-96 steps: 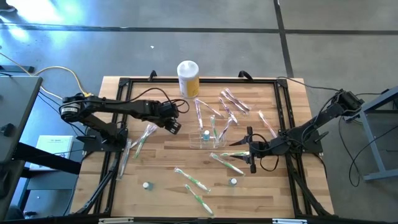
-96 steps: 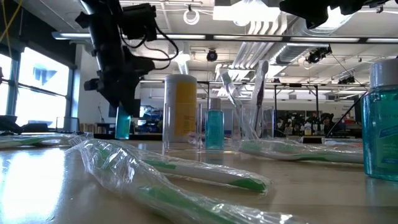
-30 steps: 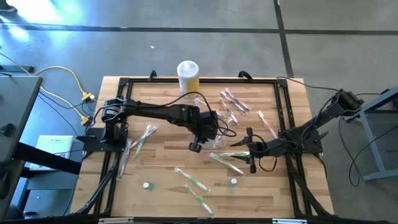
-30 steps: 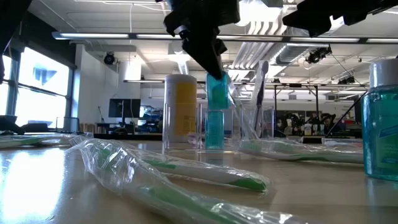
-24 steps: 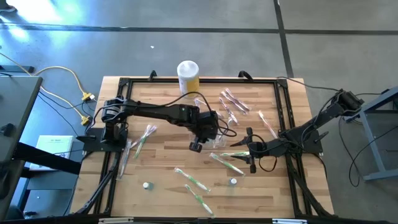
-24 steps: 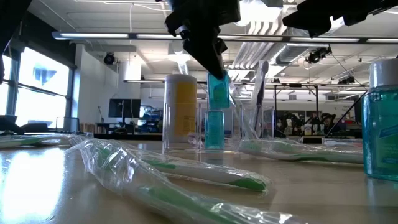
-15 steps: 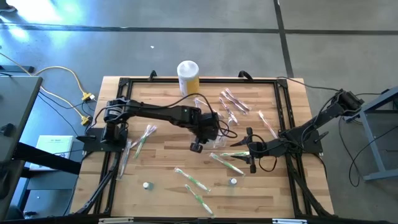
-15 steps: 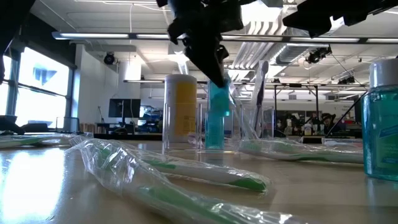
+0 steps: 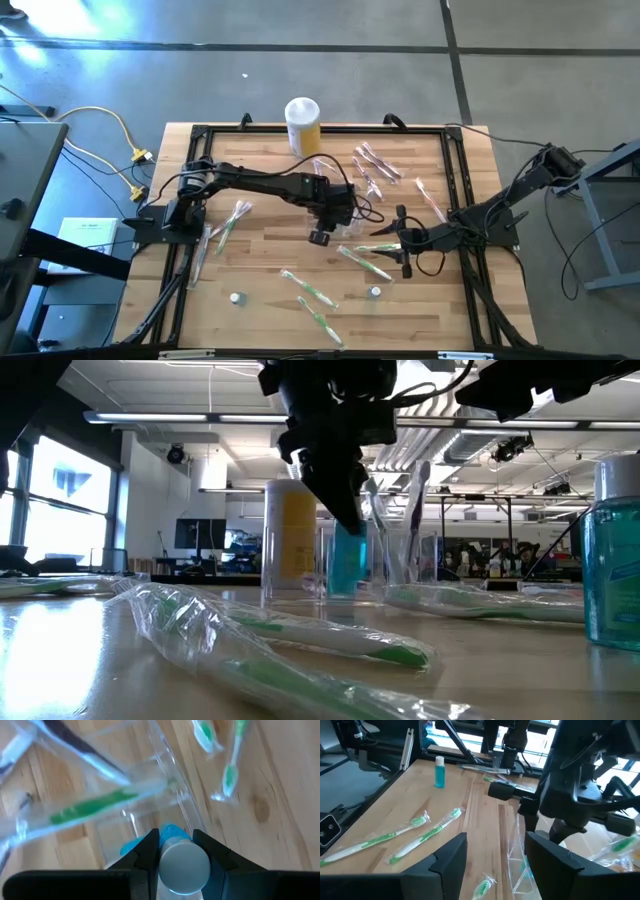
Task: Pick & Place toothbrushing station
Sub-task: Put the mouthwash bottle into the transparent organizer
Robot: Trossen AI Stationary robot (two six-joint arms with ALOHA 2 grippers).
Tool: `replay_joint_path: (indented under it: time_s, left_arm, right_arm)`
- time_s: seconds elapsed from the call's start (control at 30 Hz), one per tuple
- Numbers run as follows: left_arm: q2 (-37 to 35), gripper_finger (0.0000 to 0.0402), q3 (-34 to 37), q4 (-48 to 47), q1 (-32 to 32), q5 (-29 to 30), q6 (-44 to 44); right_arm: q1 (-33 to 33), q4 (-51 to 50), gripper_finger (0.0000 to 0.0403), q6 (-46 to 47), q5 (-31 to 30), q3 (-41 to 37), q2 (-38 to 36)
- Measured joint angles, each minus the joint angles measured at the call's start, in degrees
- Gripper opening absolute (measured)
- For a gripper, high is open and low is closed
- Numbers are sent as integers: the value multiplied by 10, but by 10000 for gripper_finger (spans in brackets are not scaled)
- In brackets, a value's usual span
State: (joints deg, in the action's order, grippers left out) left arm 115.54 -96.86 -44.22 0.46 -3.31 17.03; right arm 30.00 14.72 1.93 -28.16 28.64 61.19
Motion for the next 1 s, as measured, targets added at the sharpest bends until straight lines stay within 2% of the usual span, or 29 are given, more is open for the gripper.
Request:
replay_joint_path:
  time_s: [0.7,0.87,1.0]
  left_arm:
    - [18,86,0,3,-1,-2,-11]
    - [18,87,0,0,-1,-2,-35]
    - [18,115,0,-5,-1,0,-40]
  right_arm:
    - [0,0,192,0,2,0,0]
    - [0,0,192,0,2,0,0]
    - [0,0,192,0,2,0,0]
